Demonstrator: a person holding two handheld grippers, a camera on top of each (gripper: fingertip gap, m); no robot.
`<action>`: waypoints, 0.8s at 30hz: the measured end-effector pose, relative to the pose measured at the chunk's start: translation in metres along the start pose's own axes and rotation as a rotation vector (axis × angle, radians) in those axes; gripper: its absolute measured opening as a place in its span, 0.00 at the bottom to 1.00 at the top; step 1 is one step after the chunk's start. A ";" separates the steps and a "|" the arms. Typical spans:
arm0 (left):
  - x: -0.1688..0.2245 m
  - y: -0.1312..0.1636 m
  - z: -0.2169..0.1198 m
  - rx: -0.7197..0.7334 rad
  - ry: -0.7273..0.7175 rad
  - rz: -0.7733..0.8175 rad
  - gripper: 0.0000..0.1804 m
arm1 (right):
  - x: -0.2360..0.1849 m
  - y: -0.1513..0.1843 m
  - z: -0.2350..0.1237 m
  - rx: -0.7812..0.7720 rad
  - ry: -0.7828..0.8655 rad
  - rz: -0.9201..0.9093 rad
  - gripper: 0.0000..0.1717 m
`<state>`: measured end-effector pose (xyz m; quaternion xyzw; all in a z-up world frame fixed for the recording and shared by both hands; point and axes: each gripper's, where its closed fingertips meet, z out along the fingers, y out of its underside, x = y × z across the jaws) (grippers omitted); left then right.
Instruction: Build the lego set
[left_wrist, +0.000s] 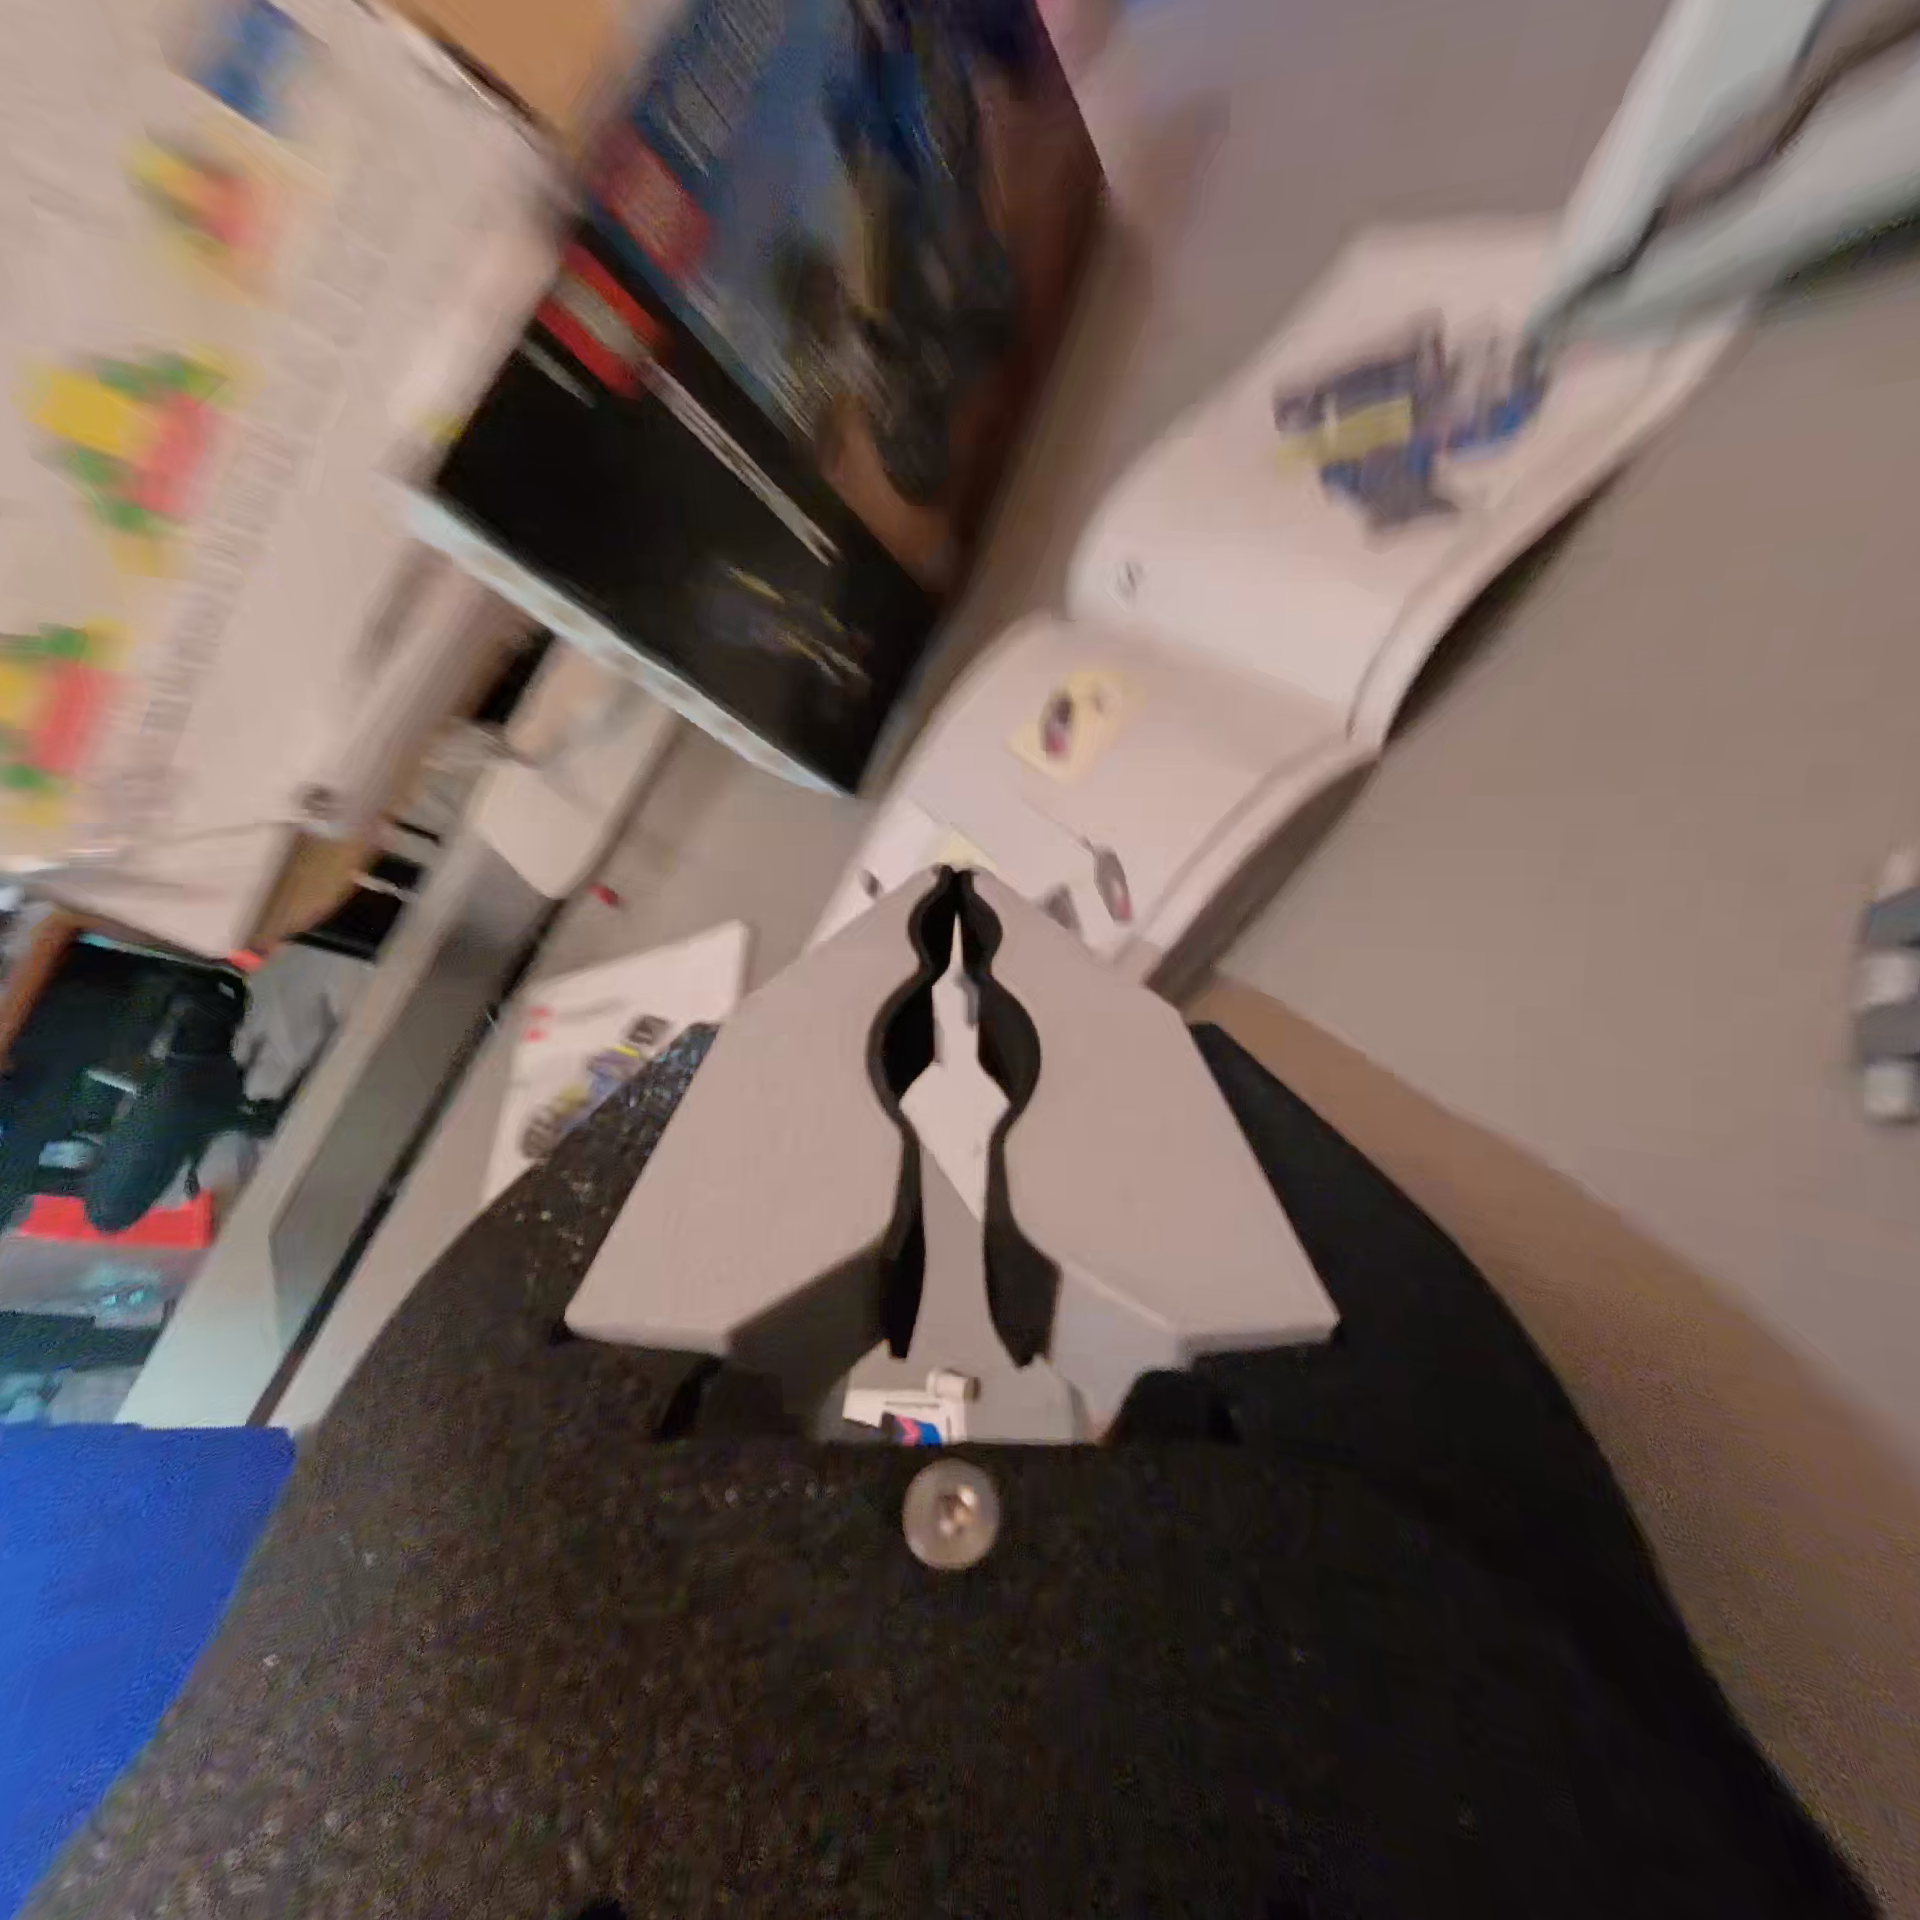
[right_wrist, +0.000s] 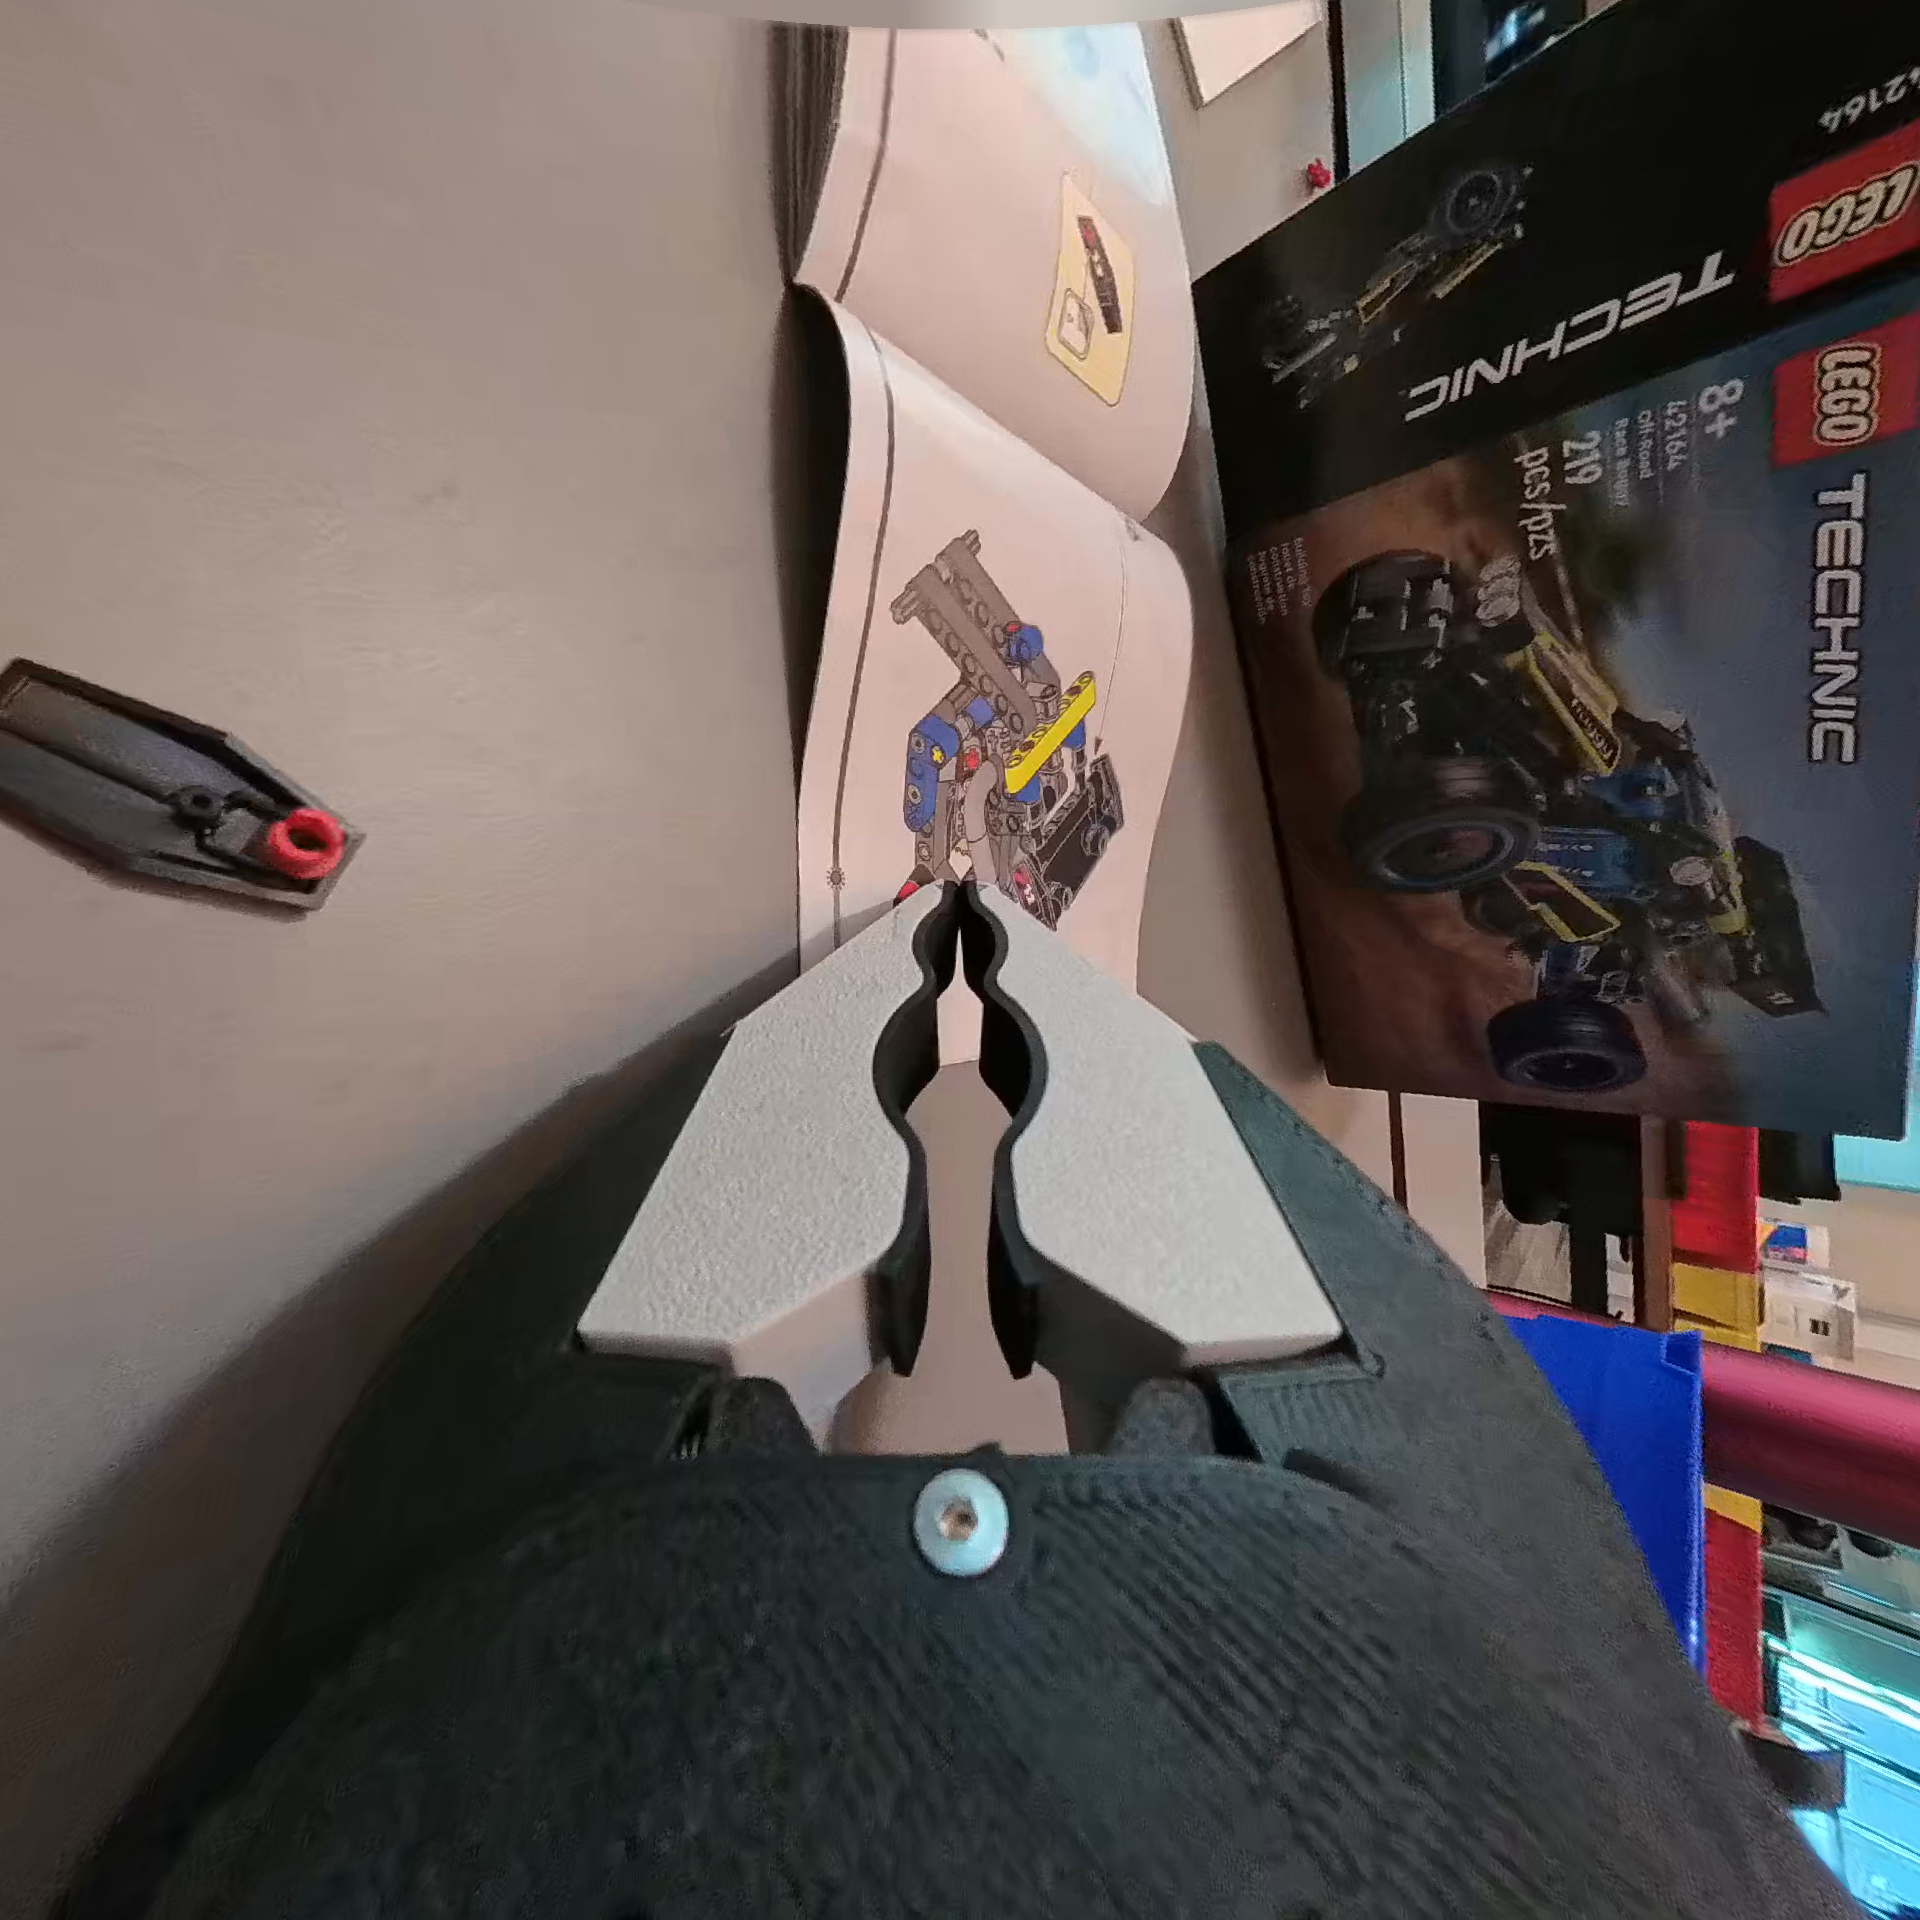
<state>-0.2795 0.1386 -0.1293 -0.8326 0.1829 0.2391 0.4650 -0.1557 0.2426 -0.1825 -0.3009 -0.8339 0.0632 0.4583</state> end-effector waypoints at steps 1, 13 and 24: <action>0.006 0.016 0.014 -0.097 0.040 0.023 0.00 | -0.001 0.001 -0.002 -0.006 -0.003 -0.009 0.00; 0.040 0.049 -0.004 -0.201 0.201 -0.136 0.00 | -0.020 0.005 -0.029 -0.005 -0.090 0.061 0.00; 0.045 0.021 -0.087 0.063 0.162 -0.225 0.06 | -0.016 -0.018 -0.109 0.190 -0.151 0.493 0.13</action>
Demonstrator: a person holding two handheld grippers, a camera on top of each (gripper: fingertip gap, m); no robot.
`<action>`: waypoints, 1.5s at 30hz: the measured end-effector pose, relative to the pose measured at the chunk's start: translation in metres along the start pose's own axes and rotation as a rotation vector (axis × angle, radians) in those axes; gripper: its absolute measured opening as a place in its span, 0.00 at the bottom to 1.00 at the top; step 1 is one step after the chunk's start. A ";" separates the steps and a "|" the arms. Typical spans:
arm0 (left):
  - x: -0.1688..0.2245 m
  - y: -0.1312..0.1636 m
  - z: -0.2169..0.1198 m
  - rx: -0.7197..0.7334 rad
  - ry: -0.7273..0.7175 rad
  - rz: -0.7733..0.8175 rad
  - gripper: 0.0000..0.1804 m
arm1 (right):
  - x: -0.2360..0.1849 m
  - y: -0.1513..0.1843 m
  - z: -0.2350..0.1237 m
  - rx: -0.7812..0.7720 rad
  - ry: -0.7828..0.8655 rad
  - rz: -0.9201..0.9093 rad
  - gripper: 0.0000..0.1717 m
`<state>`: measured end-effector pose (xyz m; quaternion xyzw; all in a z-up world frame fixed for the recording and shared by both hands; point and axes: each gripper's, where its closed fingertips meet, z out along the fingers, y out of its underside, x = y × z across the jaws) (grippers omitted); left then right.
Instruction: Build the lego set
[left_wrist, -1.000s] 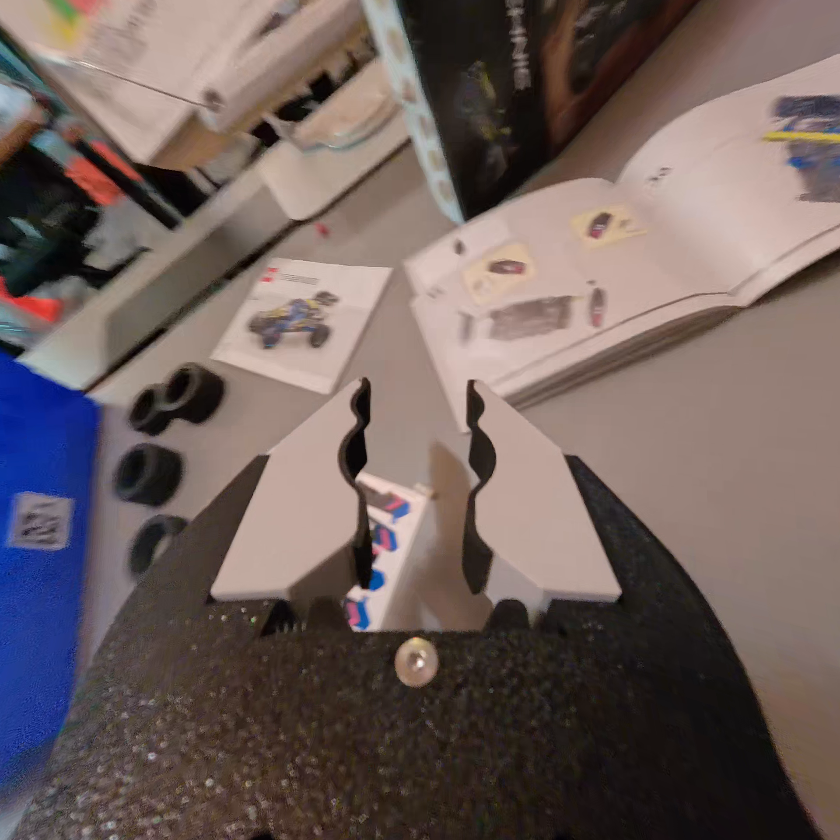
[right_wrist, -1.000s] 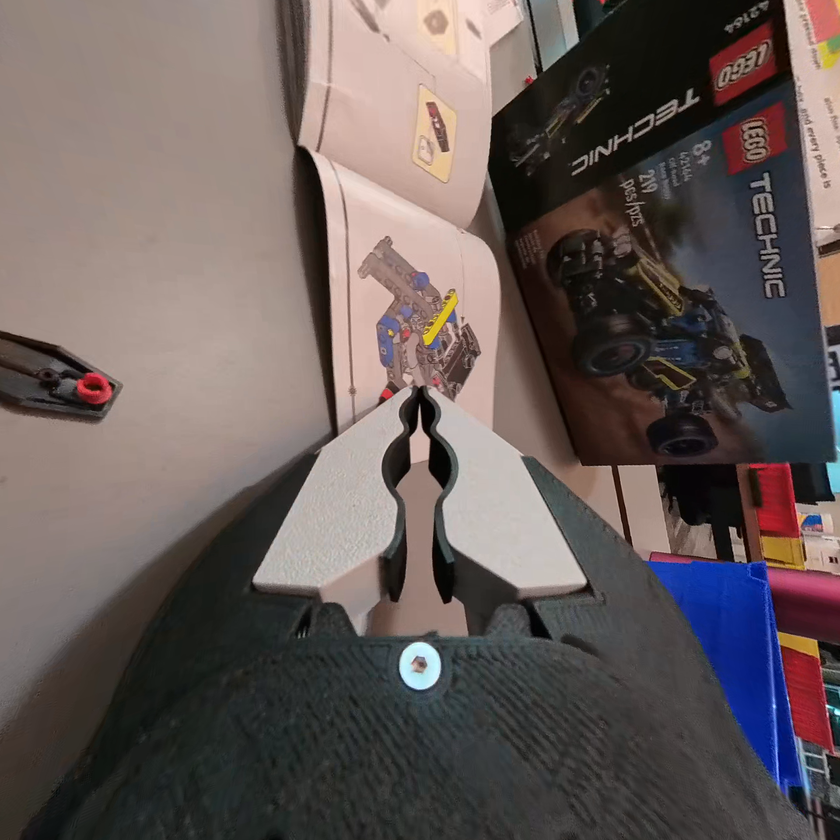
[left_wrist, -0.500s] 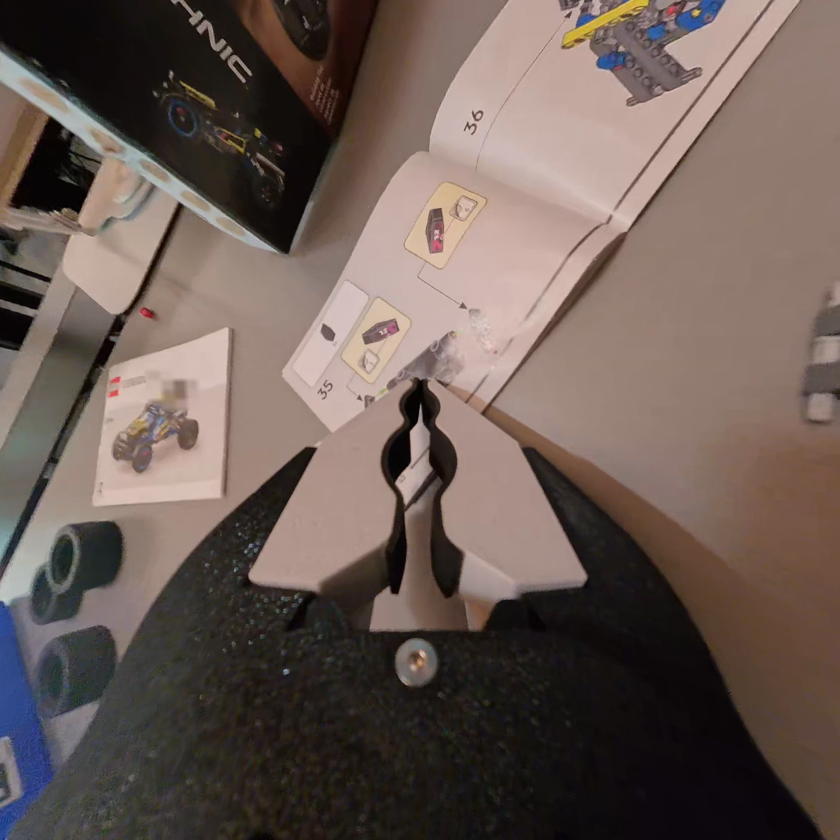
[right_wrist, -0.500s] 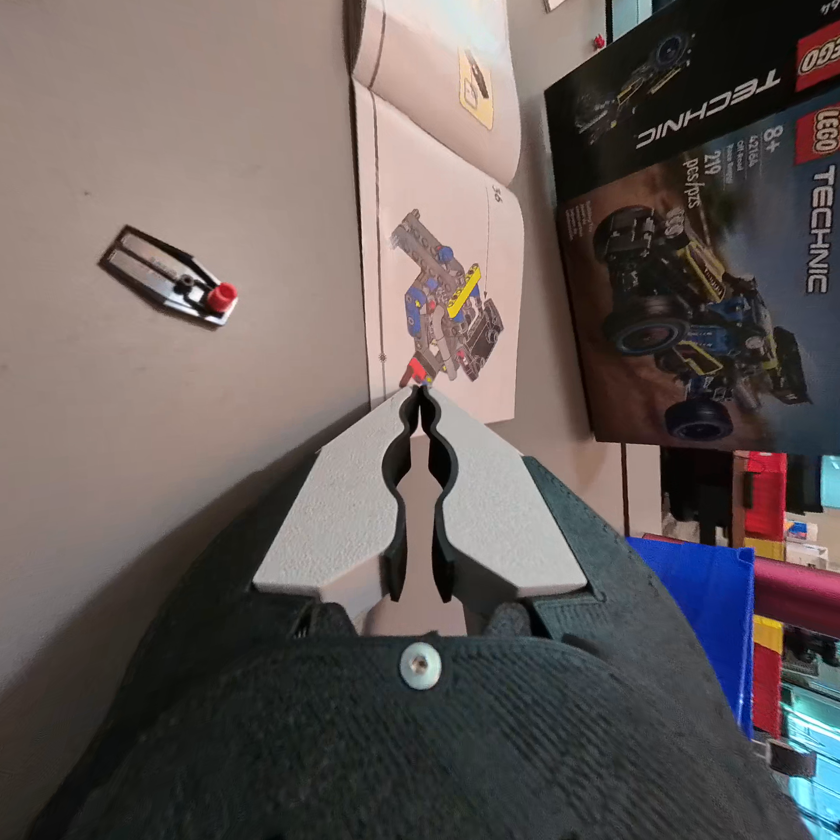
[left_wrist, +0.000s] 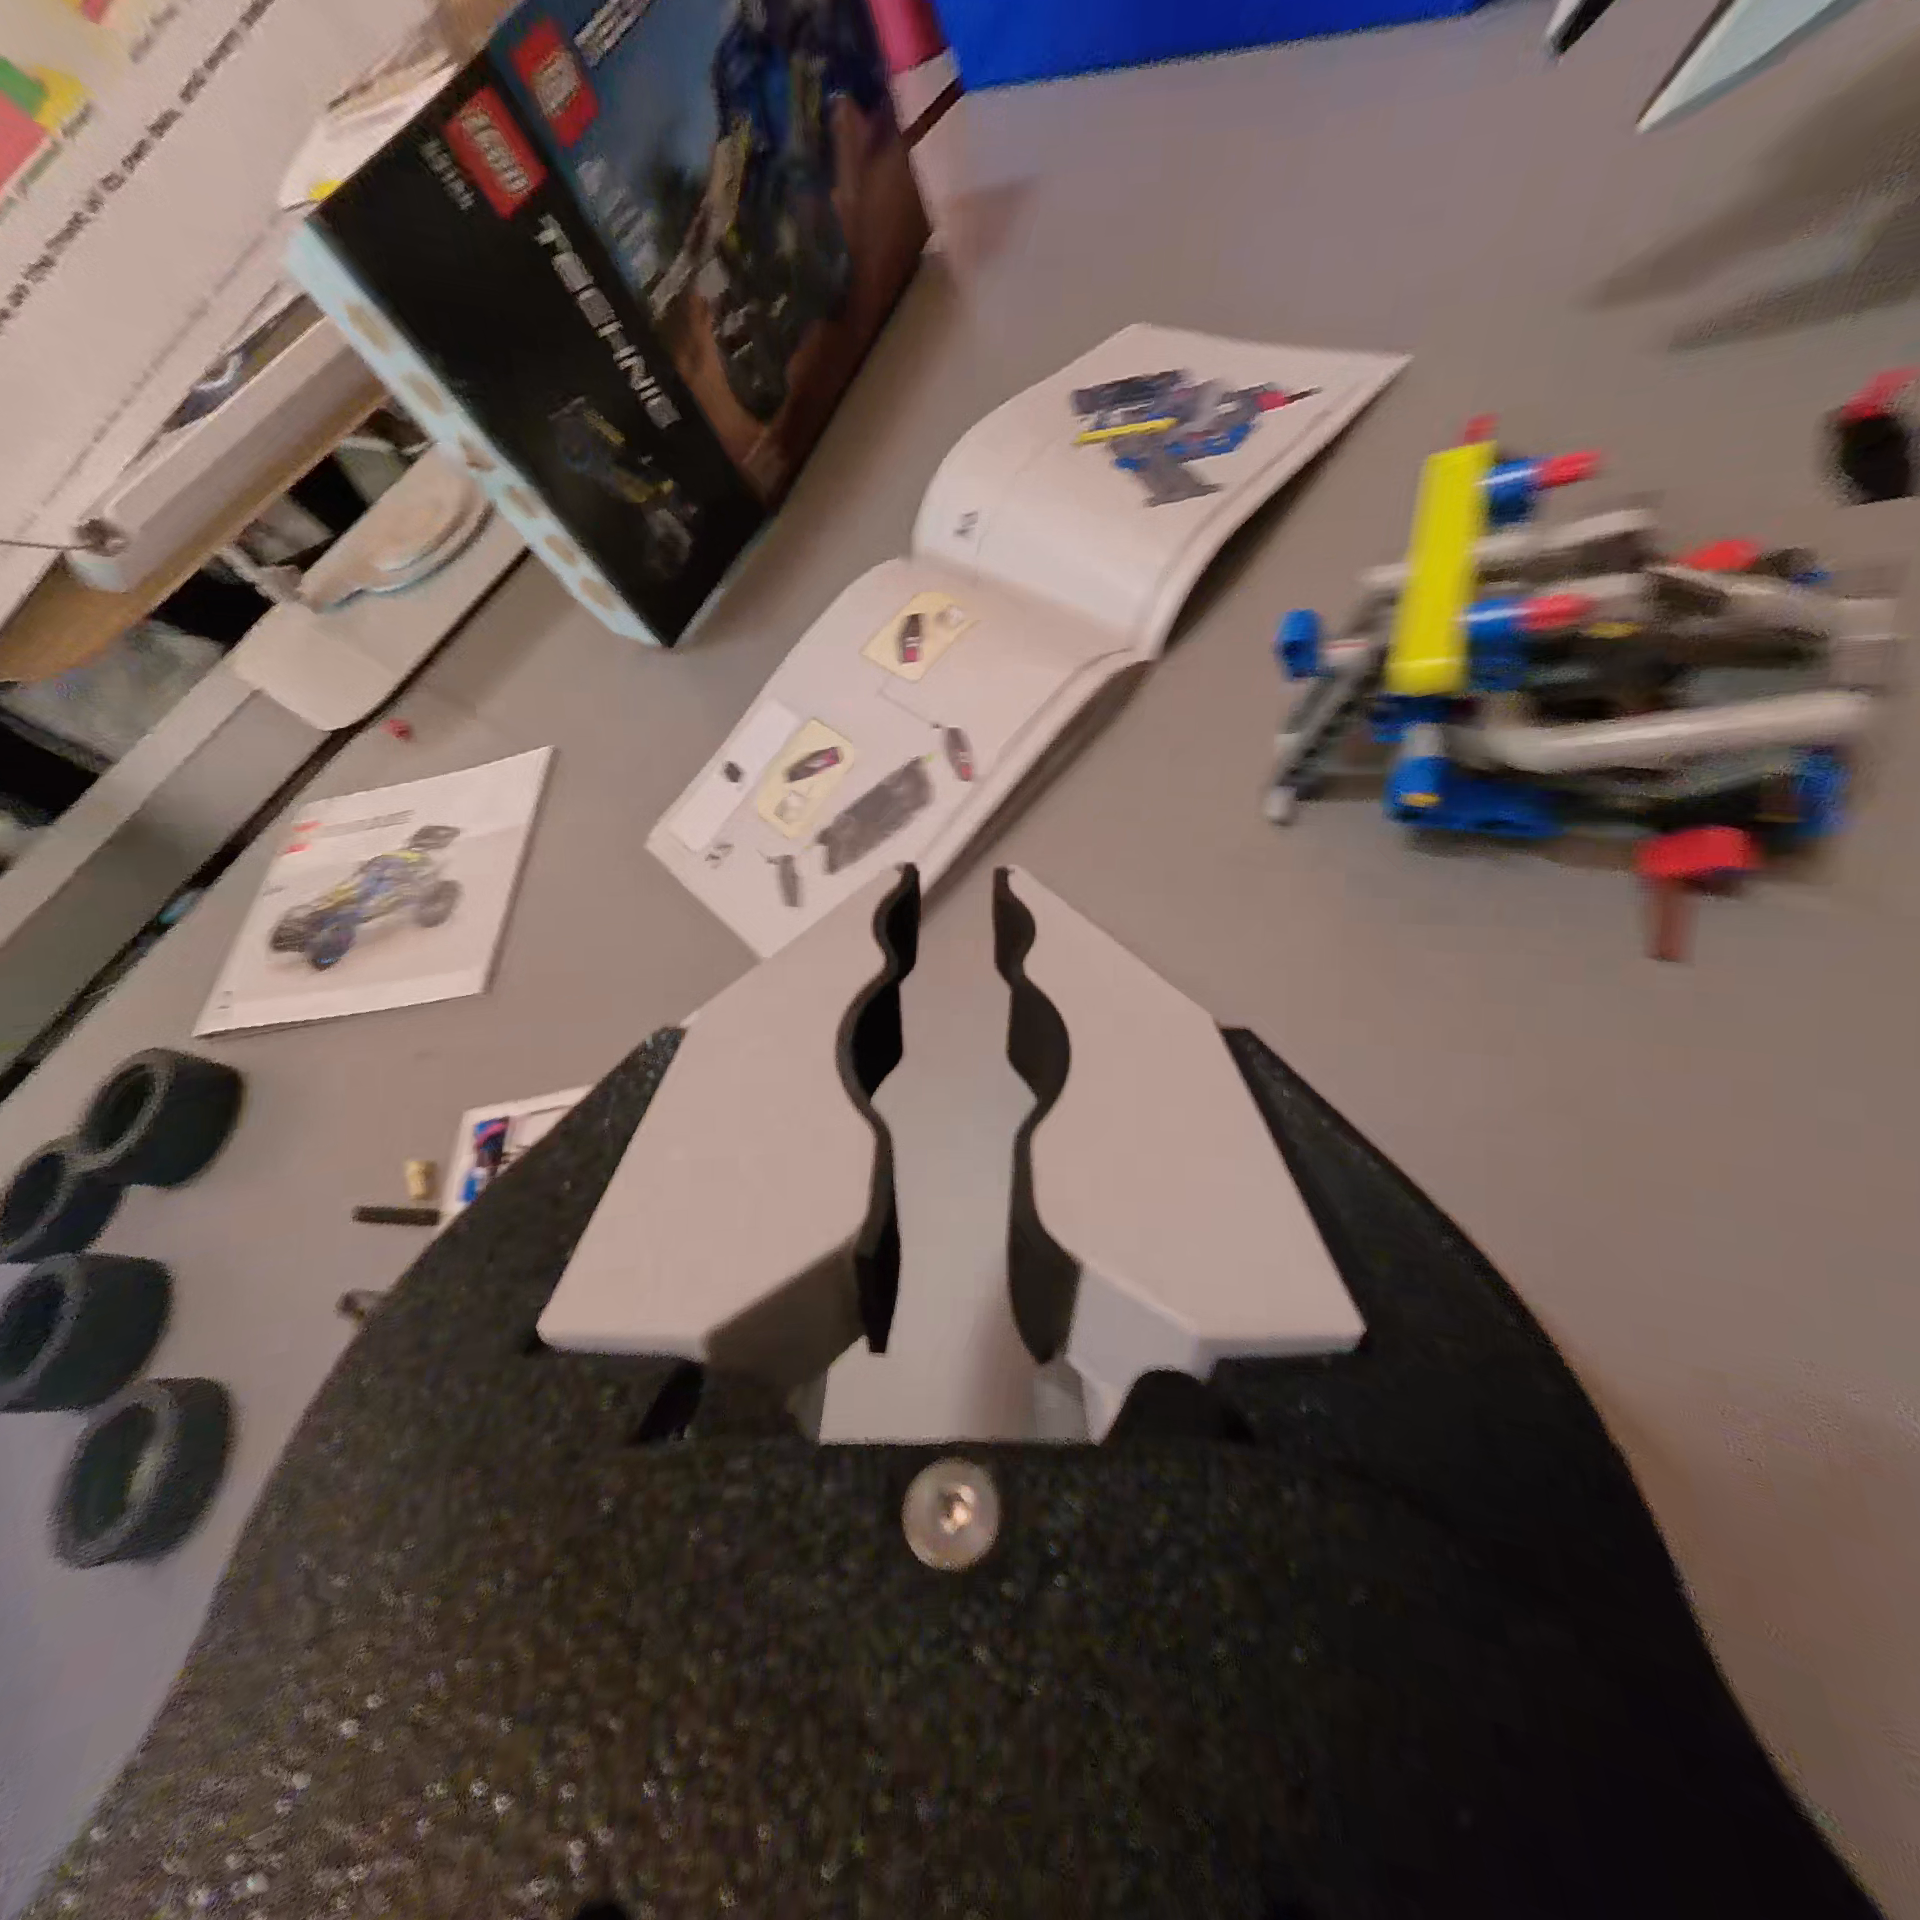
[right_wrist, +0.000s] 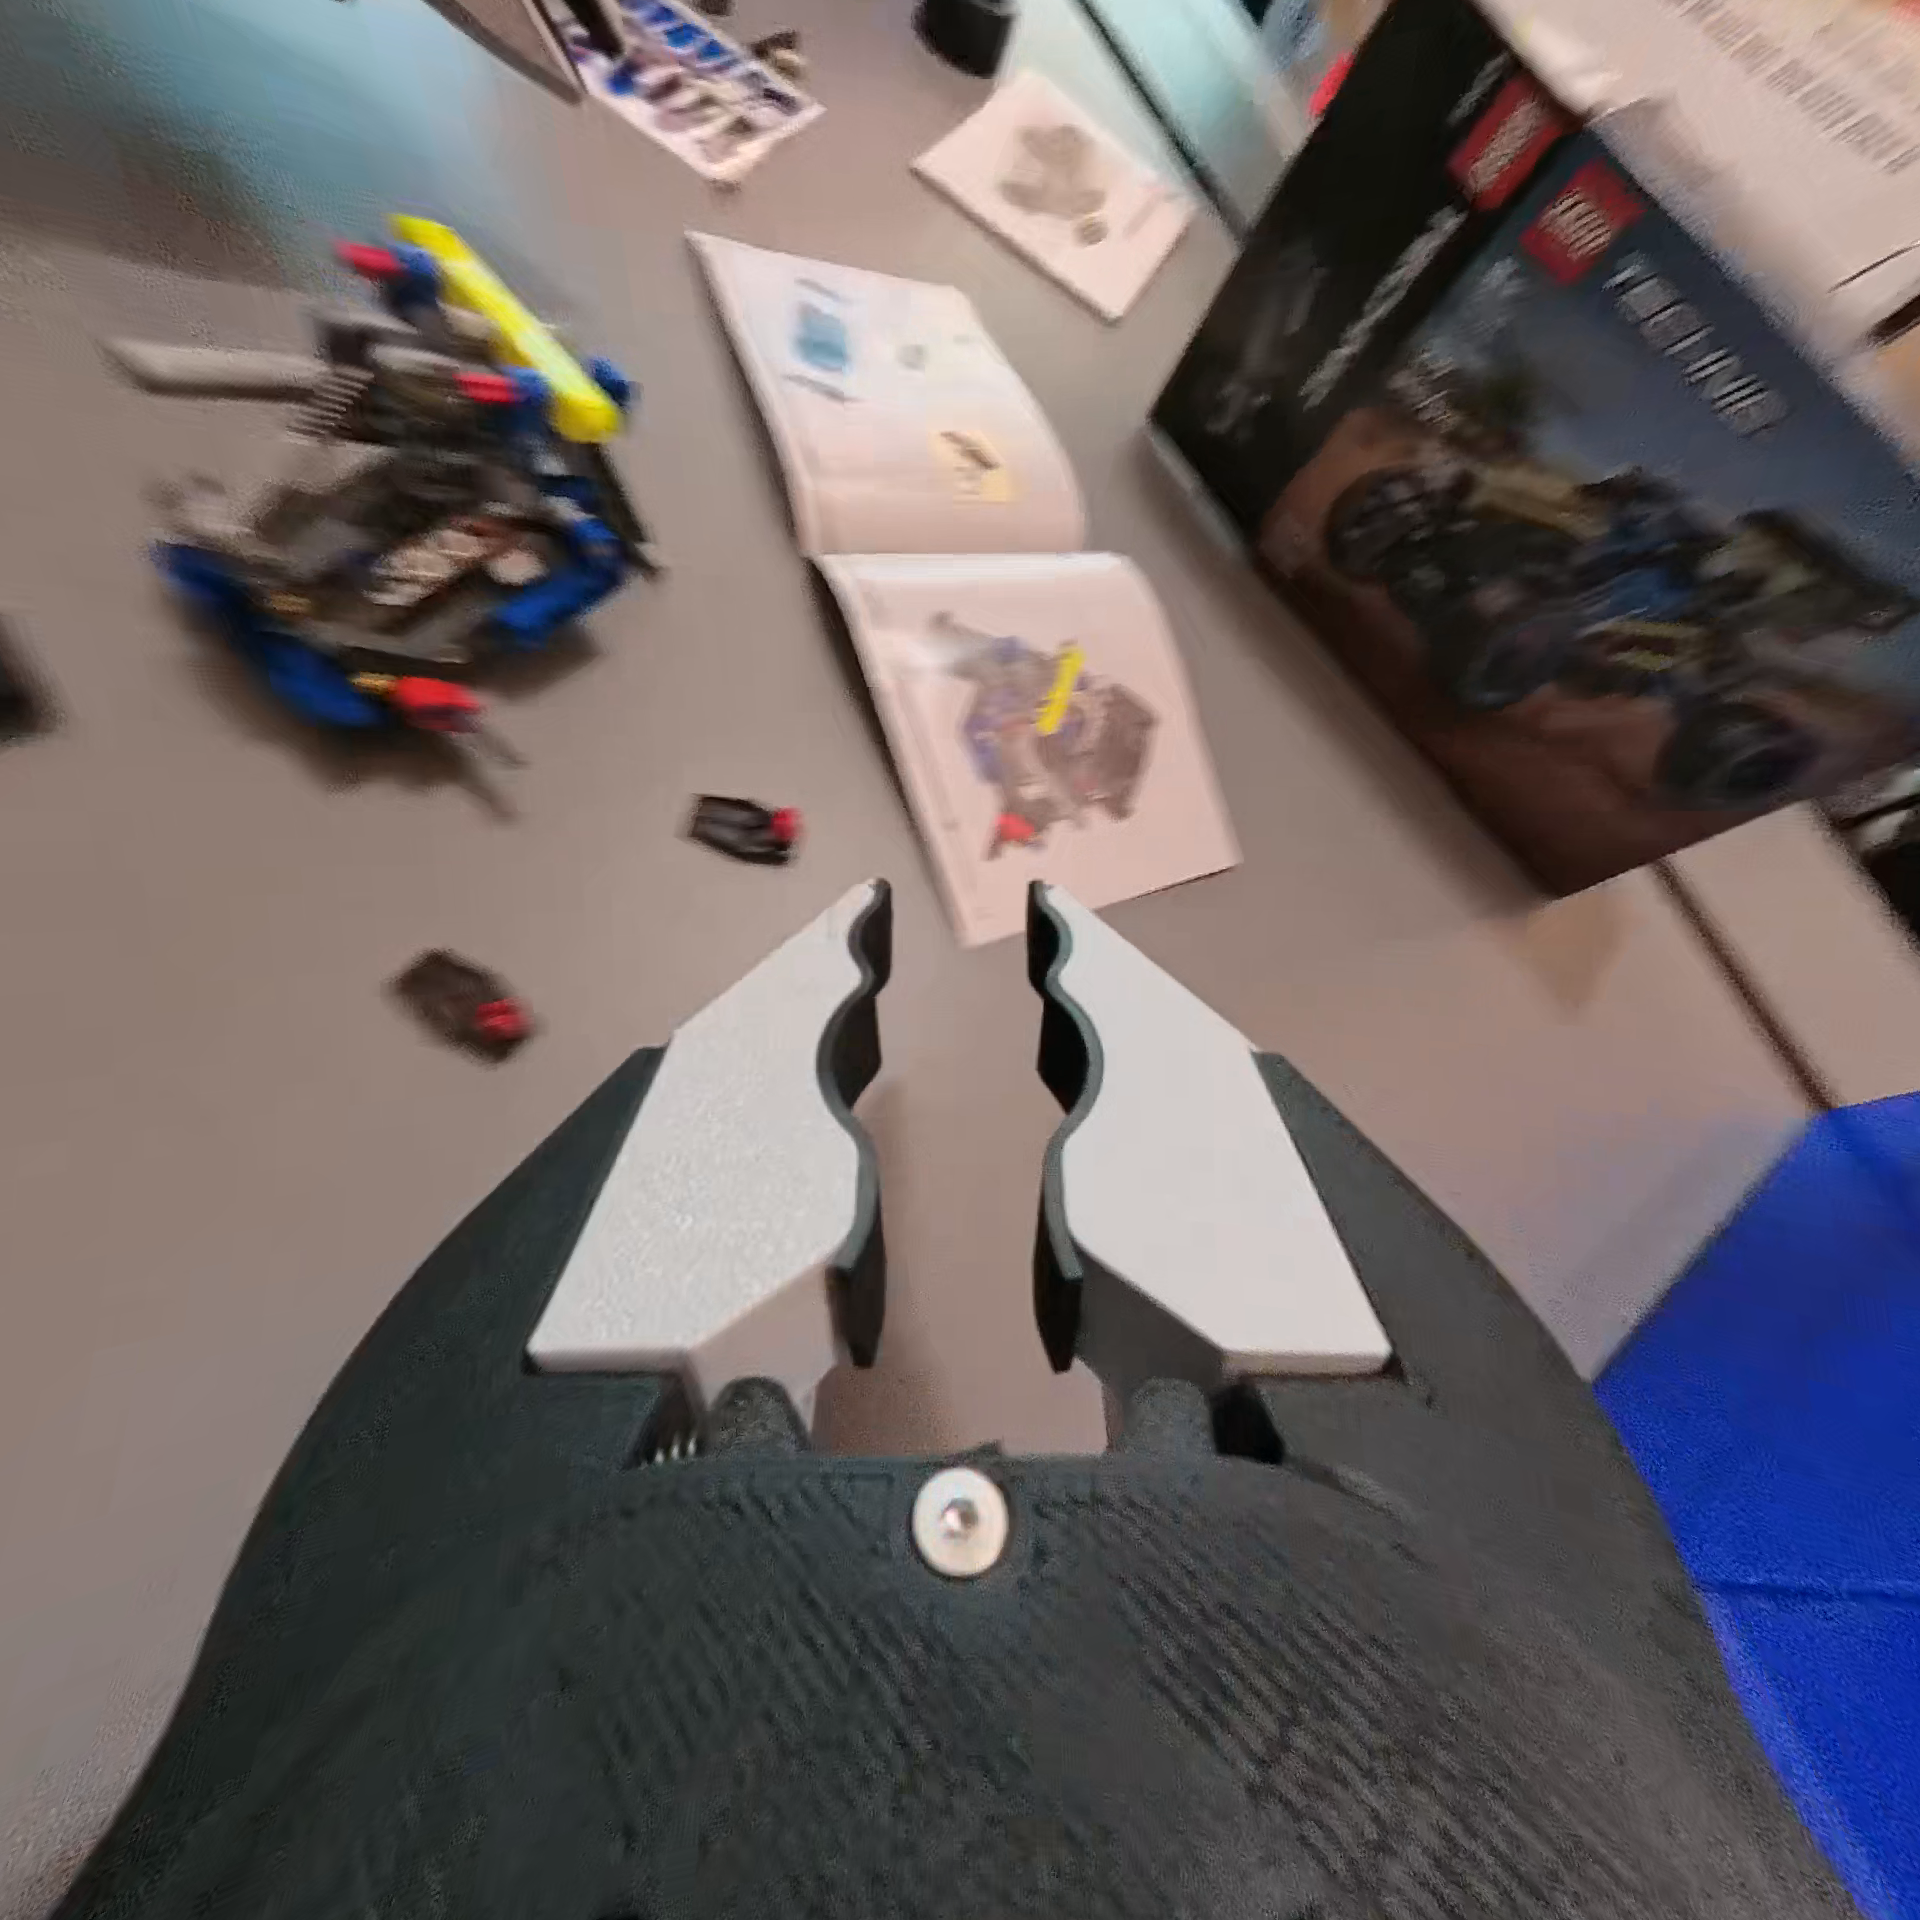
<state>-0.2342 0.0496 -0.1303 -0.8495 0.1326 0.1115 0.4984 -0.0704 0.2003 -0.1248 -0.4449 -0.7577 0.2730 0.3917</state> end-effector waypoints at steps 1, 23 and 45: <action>0.011 -0.001 -0.009 0.025 0.041 -0.013 0.07 | -0.013 0.000 -0.007 -0.025 -0.029 0.022 0.13; 0.171 0.000 -0.052 0.031 0.576 0.122 0.11 | -0.185 -0.043 0.017 0.047 -0.456 -0.056 0.15; 0.192 0.008 -0.031 -0.088 0.619 0.174 0.02 | -0.196 -0.041 0.029 0.037 -0.380 -0.119 0.07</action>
